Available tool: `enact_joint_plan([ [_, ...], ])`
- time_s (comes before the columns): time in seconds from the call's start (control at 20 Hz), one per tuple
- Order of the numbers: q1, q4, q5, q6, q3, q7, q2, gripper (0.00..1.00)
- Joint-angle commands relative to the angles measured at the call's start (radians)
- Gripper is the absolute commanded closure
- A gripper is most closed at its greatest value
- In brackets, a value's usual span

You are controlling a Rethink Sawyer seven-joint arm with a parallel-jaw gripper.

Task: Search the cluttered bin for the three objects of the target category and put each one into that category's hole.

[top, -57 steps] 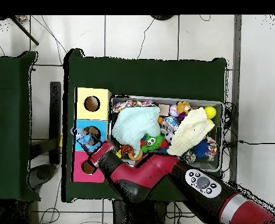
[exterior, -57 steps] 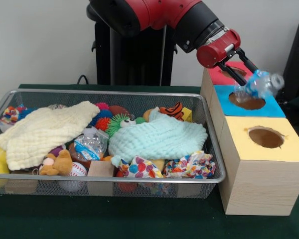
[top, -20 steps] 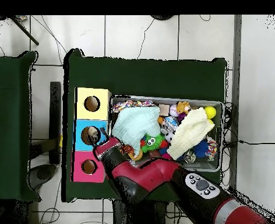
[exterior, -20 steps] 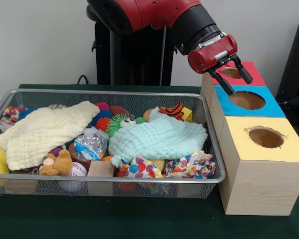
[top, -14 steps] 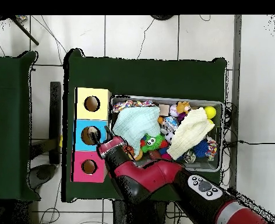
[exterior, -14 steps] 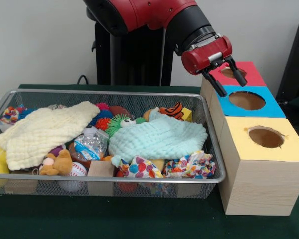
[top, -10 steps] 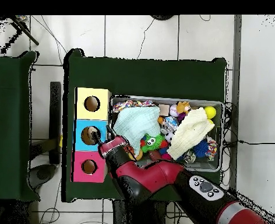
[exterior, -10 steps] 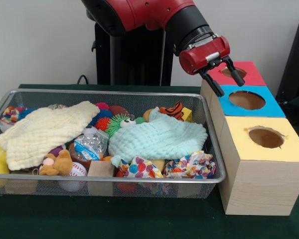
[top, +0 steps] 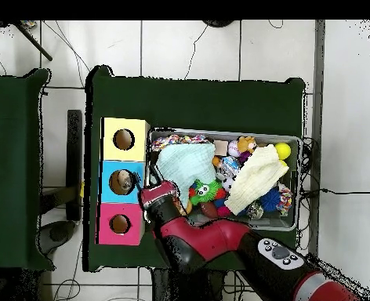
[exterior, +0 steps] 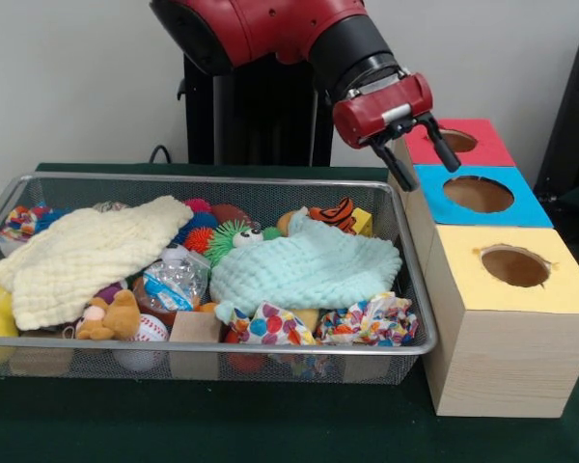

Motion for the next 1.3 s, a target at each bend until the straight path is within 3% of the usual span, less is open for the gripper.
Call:
enact_joint_plan([
  [0.05,0.051,-0.086,0.205,-0.091,-0.166,0.16,0.026,0.0],
  [0.1,0.085,-0.081,0.28,-0.084,-0.222,0.146,0.017,0.0],
  [0.2,0.114,-0.084,0.352,-0.067,-0.279,0.136,0.018,0.0],
  [0.4,0.127,-0.1,0.424,-0.011,-0.339,0.132,0.004,0.0],
  [0.75,0.08,-0.111,0.448,0.039,-0.347,0.181,-0.028,0.0],
  [1.0,-0.01,-0.13,0.418,0.064,-0.275,0.264,0.018,0.0],
  [1.3,0.006,-0.111,0.468,0.033,-0.32,0.221,-0.005,0.0],
])
